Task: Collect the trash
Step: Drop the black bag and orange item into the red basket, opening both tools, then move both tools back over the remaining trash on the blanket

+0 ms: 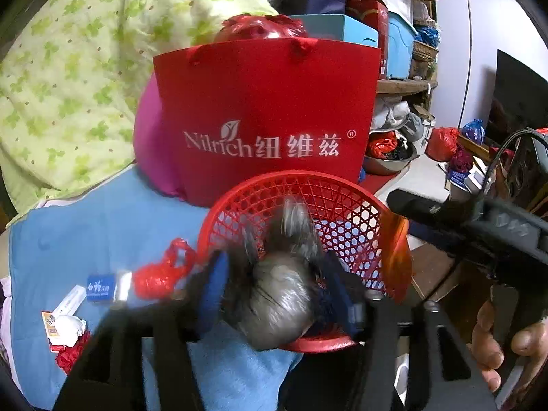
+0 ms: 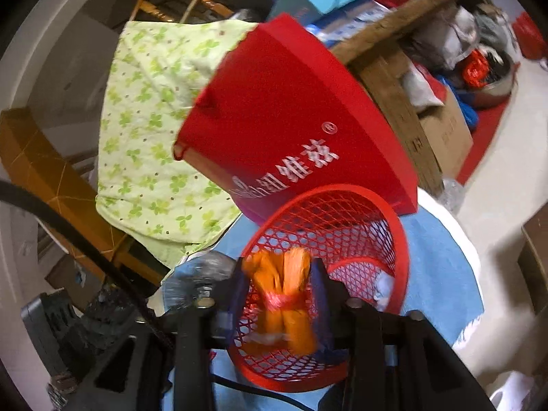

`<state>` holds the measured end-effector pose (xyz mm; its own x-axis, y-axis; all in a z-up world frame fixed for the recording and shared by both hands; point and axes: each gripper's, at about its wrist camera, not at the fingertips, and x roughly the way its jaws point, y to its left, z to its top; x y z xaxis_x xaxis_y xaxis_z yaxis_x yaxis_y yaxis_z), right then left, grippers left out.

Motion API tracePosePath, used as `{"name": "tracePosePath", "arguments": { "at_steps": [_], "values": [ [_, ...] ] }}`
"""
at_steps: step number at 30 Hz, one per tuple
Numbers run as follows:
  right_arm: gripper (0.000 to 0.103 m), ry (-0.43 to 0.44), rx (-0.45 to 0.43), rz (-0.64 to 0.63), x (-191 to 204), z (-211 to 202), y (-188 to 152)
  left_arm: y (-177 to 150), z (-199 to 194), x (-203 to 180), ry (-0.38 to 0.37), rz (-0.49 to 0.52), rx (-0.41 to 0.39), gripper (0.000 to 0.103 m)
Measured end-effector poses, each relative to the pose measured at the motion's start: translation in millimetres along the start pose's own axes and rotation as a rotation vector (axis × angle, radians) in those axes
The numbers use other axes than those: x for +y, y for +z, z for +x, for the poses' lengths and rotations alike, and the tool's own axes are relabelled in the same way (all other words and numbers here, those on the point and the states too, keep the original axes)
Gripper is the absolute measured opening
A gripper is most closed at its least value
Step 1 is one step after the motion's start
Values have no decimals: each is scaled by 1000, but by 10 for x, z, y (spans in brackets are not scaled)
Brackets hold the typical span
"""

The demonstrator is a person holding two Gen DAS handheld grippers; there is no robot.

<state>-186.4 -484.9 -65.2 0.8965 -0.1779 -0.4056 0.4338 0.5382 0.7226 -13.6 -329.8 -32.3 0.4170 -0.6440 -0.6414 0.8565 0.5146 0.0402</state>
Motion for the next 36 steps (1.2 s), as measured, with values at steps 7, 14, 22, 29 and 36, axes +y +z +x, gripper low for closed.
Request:
{"name": "tracePosePath", "arguments": {
  "at_steps": [7, 14, 22, 29, 36],
  "values": [
    [75, 15, -72, -54, 103, -115, -24, -184, -55, 123, 18, -22, 6, 61],
    [75, 88, -63, -182, 560, -96, -207, -711, -378, 661, 79, -110, 13, 63],
    [75, 220, 40, -317, 1193, 131, -595, -1533, -809, 1653, 268, -311, 34, 63],
    [75, 275, 190, -467, 1605, 476, -1187, -2154, -988, 2262, 402, -484, 65, 63],
    [75, 224, 365, -539, 1642, 926, -1761, -2429, -962, 2448, 446, -532, 82, 64]
  ]
}}
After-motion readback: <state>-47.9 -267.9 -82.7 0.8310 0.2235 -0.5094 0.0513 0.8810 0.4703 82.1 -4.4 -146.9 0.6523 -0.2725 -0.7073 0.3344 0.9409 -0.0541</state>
